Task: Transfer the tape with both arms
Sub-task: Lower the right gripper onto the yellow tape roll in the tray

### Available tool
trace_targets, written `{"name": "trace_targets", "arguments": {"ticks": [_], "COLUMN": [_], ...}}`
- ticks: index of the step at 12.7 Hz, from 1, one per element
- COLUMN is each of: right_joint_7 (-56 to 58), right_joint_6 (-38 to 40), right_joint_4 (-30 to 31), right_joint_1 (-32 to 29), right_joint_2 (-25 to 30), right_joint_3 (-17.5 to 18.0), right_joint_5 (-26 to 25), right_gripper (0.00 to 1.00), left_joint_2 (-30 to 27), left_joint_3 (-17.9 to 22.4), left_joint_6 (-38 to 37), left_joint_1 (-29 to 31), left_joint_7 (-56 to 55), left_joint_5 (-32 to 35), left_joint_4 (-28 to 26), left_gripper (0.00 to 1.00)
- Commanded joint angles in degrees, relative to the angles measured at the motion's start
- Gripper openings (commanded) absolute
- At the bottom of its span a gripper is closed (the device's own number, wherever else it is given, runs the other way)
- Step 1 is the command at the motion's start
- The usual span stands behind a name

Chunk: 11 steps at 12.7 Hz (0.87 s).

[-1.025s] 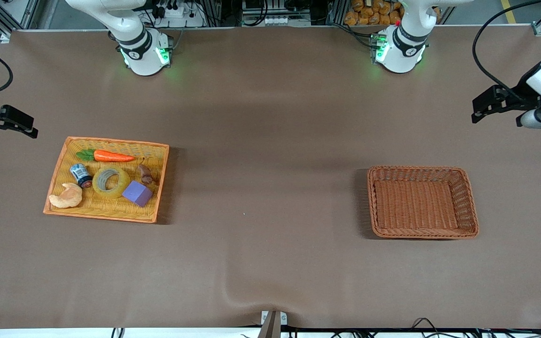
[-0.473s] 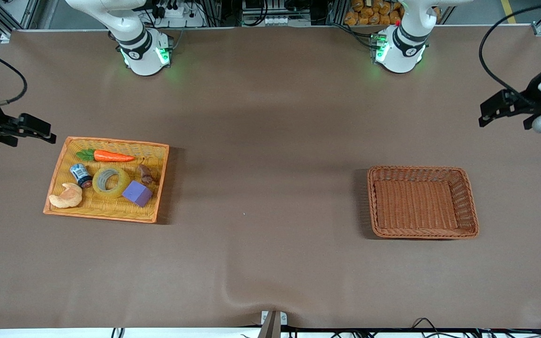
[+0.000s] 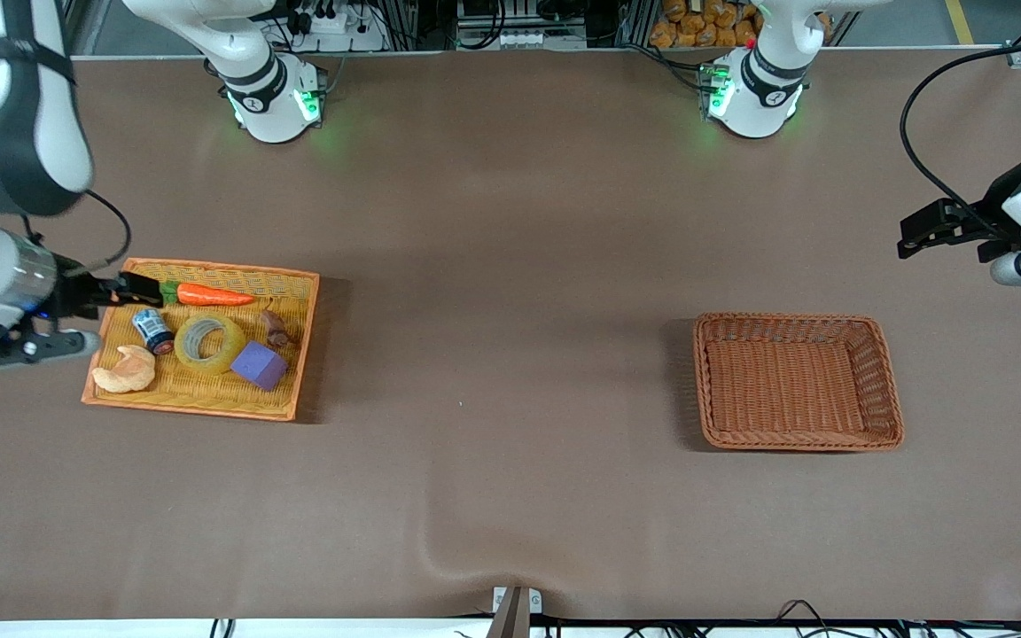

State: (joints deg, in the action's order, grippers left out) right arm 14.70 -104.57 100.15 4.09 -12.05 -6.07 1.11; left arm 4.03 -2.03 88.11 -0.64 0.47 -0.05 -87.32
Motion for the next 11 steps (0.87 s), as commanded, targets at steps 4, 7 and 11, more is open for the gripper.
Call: {"name": "trace_targets", "arguments": {"ticks": [4,7,11], "right_joint_7": [14.34,17.38,17.38], "right_joint_6": [-27.25,-28.05,-31.57], "right_joint_4": [19.64,22.44,26.06], "right_joint_1": [0.04,-0.23,0.39], "right_joint_2": [-2.69,-5.53,-6.31], "right_joint_3": [0.09,0.18,0.18], "right_joint_5": [-0.76,-0.67,-0.67], "right_gripper": [1.00,1.00,1.00], "left_joint_2": [1.77,1.94,1.94], "left_joint_3": [-0.08,-0.08,-0.17], "left_joint_6": [-1.36,-1.27,-1.18], "left_joint_1": [0.46,0.11,0.20], "left_joint_7": [0.59,0.24,-0.38], "left_joint_5": [0.14,0.14,0.05], "left_joint_4": [0.84,1.01,1.01], "left_gripper": [1.00,1.00,1.00]}}
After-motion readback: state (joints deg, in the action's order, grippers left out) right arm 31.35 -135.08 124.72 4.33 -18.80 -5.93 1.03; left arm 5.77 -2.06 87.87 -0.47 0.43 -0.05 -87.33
